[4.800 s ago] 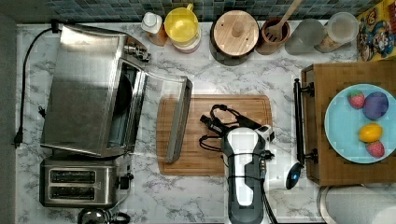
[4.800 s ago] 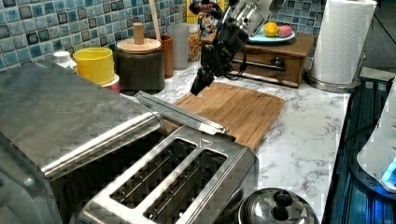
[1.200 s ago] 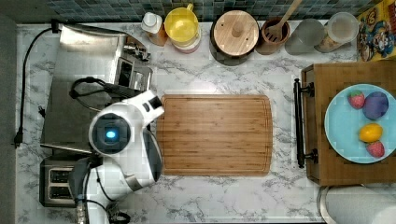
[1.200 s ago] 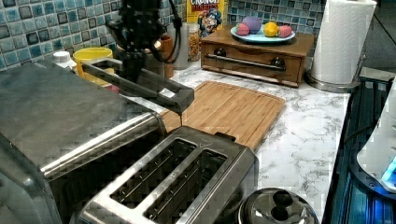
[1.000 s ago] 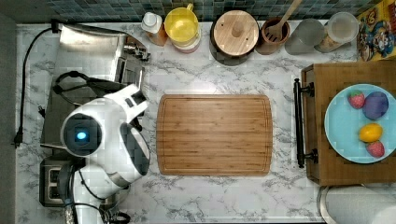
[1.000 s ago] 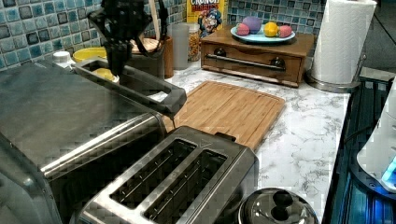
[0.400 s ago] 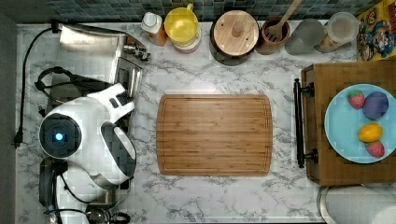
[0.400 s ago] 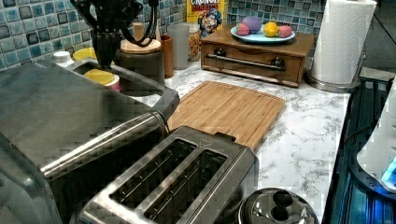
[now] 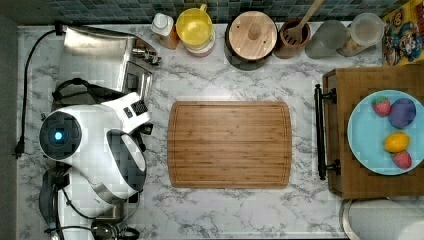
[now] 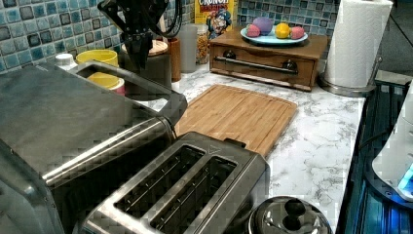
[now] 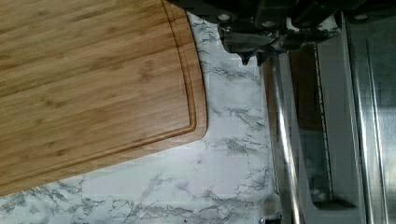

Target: Close the oven.

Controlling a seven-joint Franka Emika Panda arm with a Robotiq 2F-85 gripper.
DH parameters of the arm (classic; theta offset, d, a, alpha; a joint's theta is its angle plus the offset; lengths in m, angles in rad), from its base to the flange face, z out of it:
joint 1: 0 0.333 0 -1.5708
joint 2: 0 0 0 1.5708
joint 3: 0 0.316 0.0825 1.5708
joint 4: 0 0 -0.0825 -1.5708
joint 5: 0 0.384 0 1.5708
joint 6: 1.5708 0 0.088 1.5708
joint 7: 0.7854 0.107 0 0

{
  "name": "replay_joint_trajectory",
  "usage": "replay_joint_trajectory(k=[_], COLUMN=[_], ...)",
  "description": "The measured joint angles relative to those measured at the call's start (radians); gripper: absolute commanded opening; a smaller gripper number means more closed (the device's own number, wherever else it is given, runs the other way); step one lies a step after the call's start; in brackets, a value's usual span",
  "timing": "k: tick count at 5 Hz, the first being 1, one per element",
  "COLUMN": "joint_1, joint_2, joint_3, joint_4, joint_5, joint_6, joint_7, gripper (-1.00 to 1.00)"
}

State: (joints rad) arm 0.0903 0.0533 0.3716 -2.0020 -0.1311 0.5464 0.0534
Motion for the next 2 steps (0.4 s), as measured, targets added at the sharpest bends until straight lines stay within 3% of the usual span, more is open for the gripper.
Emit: replay_joint_trajectory(k=[2], joint_1=[-0.005], joint_2=[0.0], joint_3=[-0.011], joint_4=[0.019], joint_5=[-0.013], joint_6=[0.003], joint_7=[0.0], gripper=[-1.0])
